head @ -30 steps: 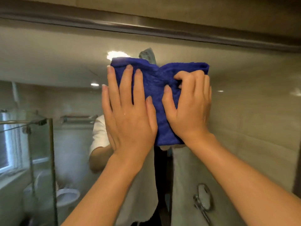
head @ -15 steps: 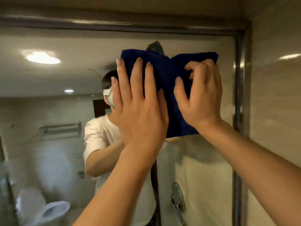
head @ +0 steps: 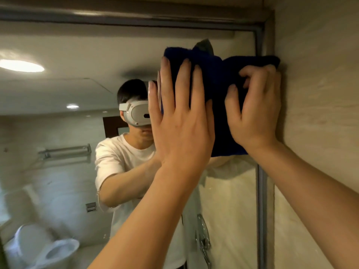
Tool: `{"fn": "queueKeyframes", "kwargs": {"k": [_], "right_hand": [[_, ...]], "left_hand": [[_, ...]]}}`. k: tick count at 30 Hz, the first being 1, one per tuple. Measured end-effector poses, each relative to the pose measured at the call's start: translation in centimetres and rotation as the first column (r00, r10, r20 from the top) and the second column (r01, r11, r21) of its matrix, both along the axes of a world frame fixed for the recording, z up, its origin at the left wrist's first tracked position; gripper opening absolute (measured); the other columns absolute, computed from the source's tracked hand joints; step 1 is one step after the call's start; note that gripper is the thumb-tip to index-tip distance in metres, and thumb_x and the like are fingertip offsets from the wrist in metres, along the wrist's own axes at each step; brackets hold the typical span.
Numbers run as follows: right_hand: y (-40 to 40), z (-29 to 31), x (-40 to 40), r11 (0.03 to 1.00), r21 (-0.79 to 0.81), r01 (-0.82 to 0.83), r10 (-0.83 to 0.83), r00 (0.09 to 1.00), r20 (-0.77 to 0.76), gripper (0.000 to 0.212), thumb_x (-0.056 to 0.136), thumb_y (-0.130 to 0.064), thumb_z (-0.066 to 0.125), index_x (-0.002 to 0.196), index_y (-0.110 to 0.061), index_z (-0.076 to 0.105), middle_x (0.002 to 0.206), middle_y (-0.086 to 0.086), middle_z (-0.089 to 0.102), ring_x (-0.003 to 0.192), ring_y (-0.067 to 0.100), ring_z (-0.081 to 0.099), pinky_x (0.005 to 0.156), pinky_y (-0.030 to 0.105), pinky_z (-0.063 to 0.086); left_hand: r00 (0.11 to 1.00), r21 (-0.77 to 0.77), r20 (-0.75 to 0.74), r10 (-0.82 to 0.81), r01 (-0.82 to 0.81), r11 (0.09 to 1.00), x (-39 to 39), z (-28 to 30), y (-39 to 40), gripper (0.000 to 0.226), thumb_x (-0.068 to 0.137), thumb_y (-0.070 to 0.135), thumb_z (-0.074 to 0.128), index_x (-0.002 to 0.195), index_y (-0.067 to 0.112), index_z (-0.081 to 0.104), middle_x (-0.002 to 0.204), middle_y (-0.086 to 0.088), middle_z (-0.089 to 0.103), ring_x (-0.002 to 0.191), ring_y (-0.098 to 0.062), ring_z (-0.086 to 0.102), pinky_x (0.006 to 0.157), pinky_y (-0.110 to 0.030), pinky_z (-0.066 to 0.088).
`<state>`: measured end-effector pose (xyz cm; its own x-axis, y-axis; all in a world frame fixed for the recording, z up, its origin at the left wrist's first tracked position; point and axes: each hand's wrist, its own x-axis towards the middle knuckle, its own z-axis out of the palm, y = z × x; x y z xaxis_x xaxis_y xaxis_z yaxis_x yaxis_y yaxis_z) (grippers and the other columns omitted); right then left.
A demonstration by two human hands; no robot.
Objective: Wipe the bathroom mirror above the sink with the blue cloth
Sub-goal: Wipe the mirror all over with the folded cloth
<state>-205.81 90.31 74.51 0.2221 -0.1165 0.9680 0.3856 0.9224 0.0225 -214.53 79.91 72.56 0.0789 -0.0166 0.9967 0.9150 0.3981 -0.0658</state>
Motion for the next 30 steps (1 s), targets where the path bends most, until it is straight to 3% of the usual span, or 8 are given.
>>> {"fn": "queueKeyframes", "kwargs": {"k": [8,14,30], "right_hand": [[-1.7,-2.7,-0.9,0.997,-0.064,0.046,-0.044,0.999,0.025,0.029,0.089,-0.019,0.05,0.106,0.004,0.054,0.095,0.022,0.054,0.083,0.037,0.051,0.071,0.043,0.039],[-4.0,-3.2,-3.1,0.999,-0.042,0.022,-0.021,0.999,0.025,0.023,0.089,-0.02,0.051,0.107,-0.008,0.048,0.095,0.02,0.054,0.084,0.035,0.052,0.07,0.042,0.041],[-16.2,-3.8,-13.2,0.999,-0.01,-0.036,0.036,0.998,0.05,0.023,0.087,-0.021,0.053,0.105,-0.007,0.048,0.092,0.018,0.053,0.081,0.037,0.051,0.069,0.048,0.041]], "left_hand": [[0.999,-0.103,-0.007,0.041,-0.042,0.994,-1.7,-3.1,-2.0,0.051,0.104,0.035,0.038,0.151,0.014,0.036,0.158,-0.006,0.034,0.149,-0.032,0.019,0.116,-0.054,0.023],[0.999,-0.095,0.009,0.046,-0.045,0.994,-3.8,-3.7,-4.2,0.052,0.104,0.033,0.039,0.151,0.012,0.034,0.158,-0.006,0.033,0.149,-0.034,0.018,0.117,-0.055,0.022],[0.995,-0.023,0.019,0.1,-0.099,0.995,-13.6,-4.9,-16.4,0.054,0.102,0.033,0.043,0.15,0.009,0.036,0.157,-0.009,0.035,0.148,-0.035,0.02,0.121,-0.05,0.014]]}}
